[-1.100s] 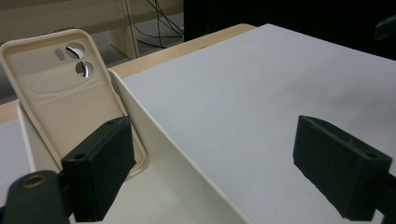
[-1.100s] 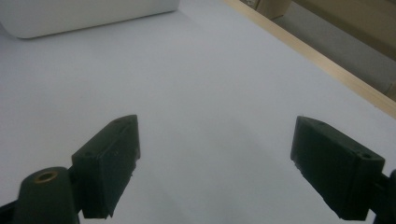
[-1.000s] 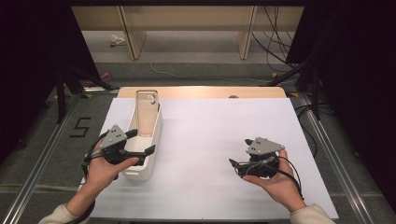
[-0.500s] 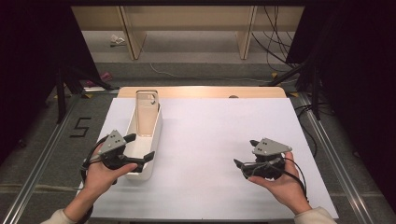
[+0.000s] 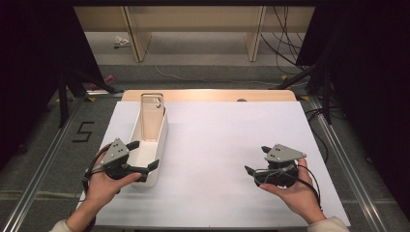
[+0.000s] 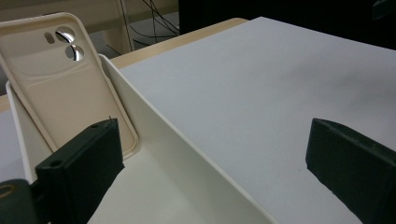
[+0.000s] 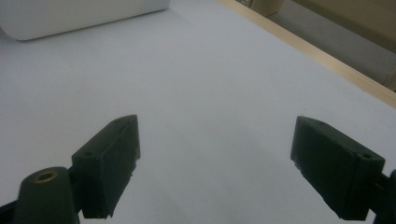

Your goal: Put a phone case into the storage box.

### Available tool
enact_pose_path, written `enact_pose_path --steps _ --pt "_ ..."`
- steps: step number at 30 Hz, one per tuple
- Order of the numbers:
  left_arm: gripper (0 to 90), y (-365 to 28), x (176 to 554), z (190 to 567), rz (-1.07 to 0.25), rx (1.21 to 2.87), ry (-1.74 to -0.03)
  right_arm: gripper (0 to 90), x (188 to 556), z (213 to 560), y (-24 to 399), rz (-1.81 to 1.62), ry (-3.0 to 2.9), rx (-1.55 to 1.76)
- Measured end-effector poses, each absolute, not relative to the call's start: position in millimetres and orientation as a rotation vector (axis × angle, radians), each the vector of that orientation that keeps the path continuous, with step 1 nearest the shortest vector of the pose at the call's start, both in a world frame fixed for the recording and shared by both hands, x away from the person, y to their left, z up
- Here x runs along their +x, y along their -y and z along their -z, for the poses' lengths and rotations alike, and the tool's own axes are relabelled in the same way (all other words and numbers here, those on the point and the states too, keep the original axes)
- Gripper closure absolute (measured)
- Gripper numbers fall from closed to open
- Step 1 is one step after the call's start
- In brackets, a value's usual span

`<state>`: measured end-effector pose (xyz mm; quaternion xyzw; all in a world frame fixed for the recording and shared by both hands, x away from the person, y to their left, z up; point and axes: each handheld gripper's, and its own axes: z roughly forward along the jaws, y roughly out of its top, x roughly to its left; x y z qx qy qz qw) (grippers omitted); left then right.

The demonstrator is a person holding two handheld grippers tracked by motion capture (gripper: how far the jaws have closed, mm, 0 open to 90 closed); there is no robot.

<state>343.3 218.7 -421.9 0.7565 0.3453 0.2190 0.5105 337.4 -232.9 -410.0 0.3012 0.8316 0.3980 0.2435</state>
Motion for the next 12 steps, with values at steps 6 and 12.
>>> enact_pose_path --steps 6,12 --pt "3.7 -218.4 342.7 423.6 -0.53 1.824 -0.828 16.5 337.7 410.1 232.5 -1.09 -2.272 0.821" --pt "3.8 -219.3 343.2 424.4 -0.532 1.82 -0.831 16.5 338.0 410.2 232.3 -1.087 -2.272 0.82"
